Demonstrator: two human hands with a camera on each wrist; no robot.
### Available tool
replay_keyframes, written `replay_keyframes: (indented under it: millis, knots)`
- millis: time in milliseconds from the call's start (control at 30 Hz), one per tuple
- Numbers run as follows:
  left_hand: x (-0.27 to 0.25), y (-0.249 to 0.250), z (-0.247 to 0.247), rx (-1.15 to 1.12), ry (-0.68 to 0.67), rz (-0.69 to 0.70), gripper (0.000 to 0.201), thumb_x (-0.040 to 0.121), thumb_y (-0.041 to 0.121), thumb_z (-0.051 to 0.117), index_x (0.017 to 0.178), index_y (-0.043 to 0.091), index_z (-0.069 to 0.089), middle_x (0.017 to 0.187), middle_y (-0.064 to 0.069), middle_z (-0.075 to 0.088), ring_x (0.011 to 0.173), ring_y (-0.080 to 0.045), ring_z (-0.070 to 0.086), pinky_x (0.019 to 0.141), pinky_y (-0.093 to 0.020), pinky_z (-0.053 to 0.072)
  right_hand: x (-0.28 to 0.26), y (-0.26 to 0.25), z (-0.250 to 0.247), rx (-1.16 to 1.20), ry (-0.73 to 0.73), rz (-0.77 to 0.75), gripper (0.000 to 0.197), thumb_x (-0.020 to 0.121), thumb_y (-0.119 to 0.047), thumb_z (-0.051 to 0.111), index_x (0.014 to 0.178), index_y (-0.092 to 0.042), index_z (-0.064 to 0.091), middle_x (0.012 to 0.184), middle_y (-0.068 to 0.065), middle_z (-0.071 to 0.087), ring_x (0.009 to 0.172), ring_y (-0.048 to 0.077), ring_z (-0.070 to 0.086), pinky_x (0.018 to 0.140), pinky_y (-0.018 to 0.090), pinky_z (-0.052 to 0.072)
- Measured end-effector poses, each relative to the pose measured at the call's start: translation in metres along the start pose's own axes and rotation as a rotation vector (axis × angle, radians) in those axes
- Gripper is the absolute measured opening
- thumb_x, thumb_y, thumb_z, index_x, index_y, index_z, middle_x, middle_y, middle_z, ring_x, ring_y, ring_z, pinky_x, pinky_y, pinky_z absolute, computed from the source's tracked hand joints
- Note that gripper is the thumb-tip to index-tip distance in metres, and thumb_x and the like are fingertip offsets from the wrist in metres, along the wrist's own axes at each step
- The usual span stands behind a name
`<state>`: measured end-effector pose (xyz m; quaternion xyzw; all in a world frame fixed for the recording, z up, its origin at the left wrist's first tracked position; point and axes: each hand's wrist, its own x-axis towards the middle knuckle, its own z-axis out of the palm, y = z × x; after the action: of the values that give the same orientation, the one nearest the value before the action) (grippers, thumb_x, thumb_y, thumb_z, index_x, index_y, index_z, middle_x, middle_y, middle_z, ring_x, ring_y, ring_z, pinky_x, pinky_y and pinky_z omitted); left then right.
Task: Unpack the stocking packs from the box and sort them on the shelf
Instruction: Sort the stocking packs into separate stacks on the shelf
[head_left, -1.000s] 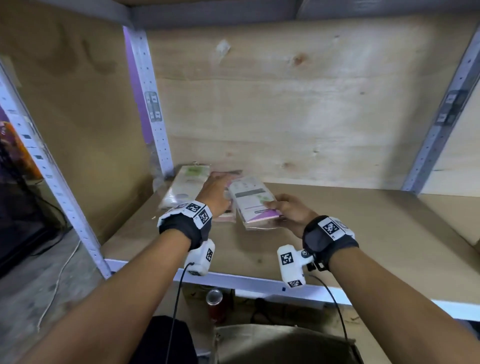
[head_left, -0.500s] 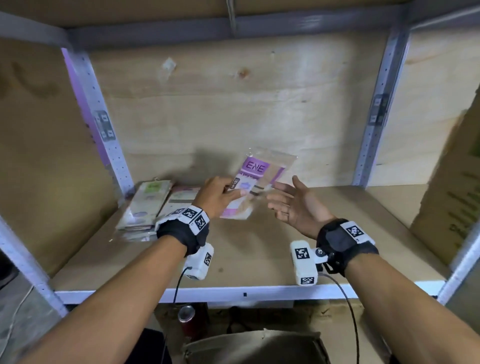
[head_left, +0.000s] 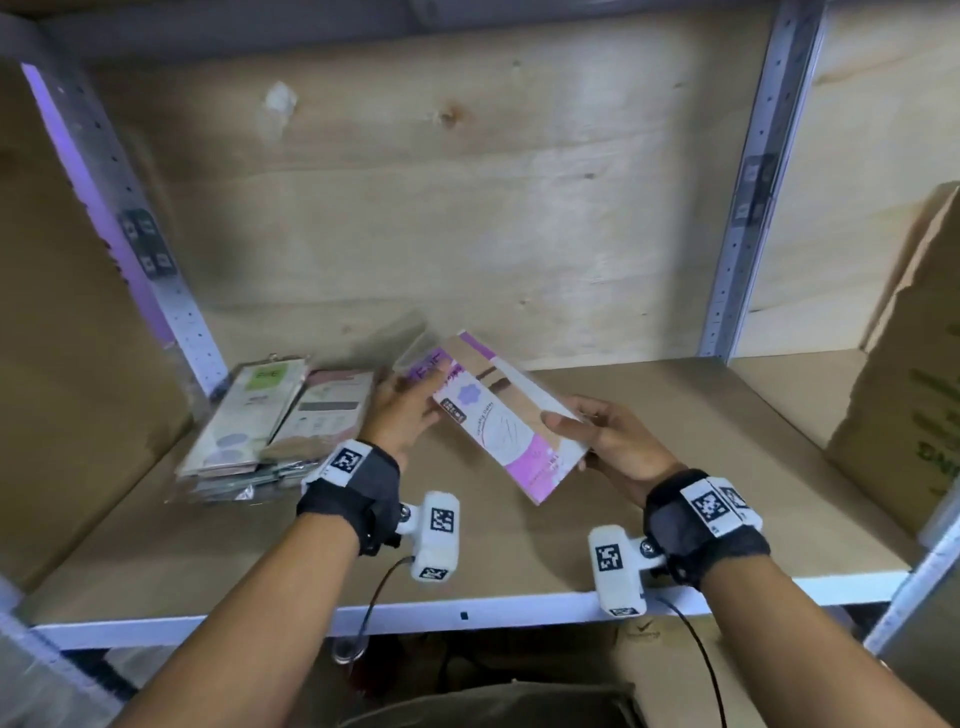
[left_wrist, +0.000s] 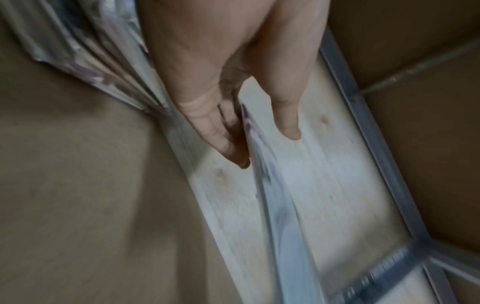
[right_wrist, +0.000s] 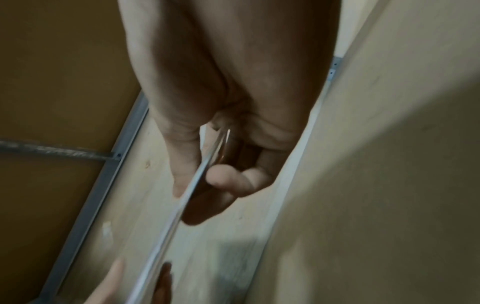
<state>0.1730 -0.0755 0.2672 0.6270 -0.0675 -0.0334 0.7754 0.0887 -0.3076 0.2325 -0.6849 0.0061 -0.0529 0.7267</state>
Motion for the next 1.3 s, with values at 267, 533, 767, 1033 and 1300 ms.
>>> replay_keyframes:
  millis: [267,533,767,1033,1300]
  knots:
    - [0.035,-0.024,-0.048,0.316,0.113,0.082,0.037,0.095,0.051,0.059,0.090,0.019,0.078,0.072,0.006,0.073,0.060,-0.010,0.056,0.057,-0.020,0.042,0.020,0.007,-0.029,0.131,0.244,-0.014,0.027,0.072,-0.018,0.087,0.092,-0.014,0.069,0.087,0.008,0.075,0.071,0.021,0.070,0.062,0.026,0.055]
    - [0.045,-0.039,-0.032,0.642,0.224,0.118,0.041,0.087,0.040,0.052,0.053,0.019,0.057,0.049,-0.001,0.055,0.051,-0.023,0.052,0.063,-0.029,0.043,0.020,0.018,-0.025,0.262,0.333,0.117,0.052,0.079,-0.024,0.082,0.114,0.011,0.064,0.106,0.026,0.072,0.100,0.043,0.070,0.091,0.059,0.054]
    - [0.036,-0.032,-0.022,0.517,0.101,0.161,0.047,0.093,0.056,0.057,0.061,0.022,0.051,0.039,0.013,0.040,0.033,-0.004,0.035,0.035,-0.013,0.028,0.012,0.012,-0.023,0.218,0.384,0.125,0.044,0.090,-0.025,0.070,0.118,0.009,0.064,0.110,0.027,0.070,0.106,0.045,0.067,0.094,0.059,0.052]
    - [0.026,-0.034,-0.020,0.408,0.185,0.121,0.050,0.092,0.056,0.056,0.055,0.023,0.051,0.045,0.013,0.045,0.052,-0.010,0.042,0.061,-0.026,0.036,0.002,0.010,-0.024,0.191,0.324,0.138,0.047,0.091,-0.028,0.070,0.119,0.010,0.063,0.111,0.028,0.070,0.106,0.046,0.066,0.094,0.060,0.052]
    - [0.018,-0.032,-0.014,0.254,0.207,-0.020,0.042,0.096,0.050,0.055,0.062,0.024,0.054,0.073,0.000,0.056,0.087,-0.025,0.061,0.088,-0.040,0.046,0.000,0.008,-0.023,0.202,0.320,0.143,0.046,0.091,-0.023,0.069,0.121,0.011,0.061,0.113,0.030,0.068,0.109,0.047,0.064,0.097,0.061,0.049]
